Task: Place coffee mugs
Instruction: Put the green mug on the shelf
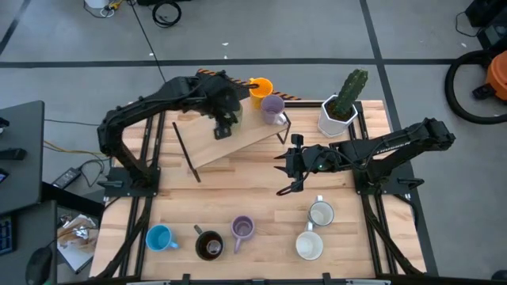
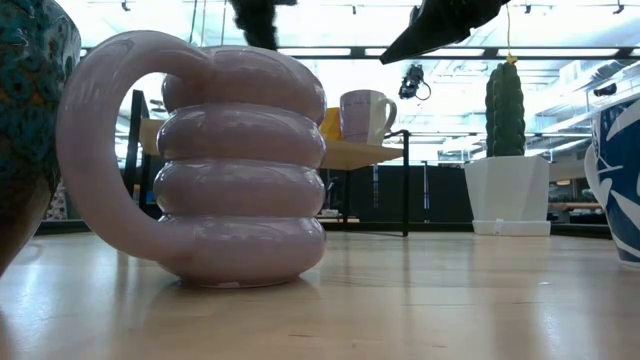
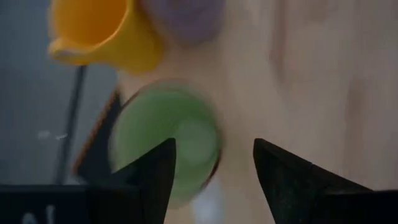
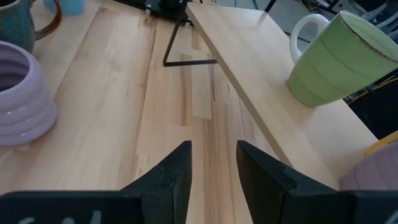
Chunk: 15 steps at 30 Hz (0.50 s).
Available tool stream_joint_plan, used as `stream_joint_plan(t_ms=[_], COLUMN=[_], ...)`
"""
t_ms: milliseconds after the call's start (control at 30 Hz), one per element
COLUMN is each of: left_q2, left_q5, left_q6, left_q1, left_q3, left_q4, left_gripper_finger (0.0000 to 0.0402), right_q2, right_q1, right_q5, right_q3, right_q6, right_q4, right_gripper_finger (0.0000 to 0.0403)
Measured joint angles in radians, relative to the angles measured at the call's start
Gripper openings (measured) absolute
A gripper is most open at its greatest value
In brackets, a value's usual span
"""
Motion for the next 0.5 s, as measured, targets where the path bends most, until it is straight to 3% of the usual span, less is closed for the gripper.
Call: stream_joint_plan(t_ms=[133,233,367,500], left_q2=[-0.042,-0.061,-0.054,-0.046], left_q5=[-0.109,-0.127,-0.061,0.051], left_q6=[0.047,0.040,-0.020,-0.075], left_q1=[0.025,0.079,0.170,0.215], left_q3=[0.000,0.000,0.000,-0.034], left_q4=[-0.063,-0.106,-0.191,-0.174], left_gripper_finger=[0.0210,0.0203,0.0199,0.0199], right_q2=[0.000,0.000,0.000,0.000], right_q1=[0.000,0.000,0.000,0.003], right_q5=[-0.001,-0.001,-0.002,-0.003], right_q3=[0.000,0.000,0.000,0.000], right_q6=[0.002,0.002,0.002,0.004], right_q4=[0.001,0.002,0.002,0.002], right_gripper_finger=[0.0132,0.0132,0.0132,0.0132])
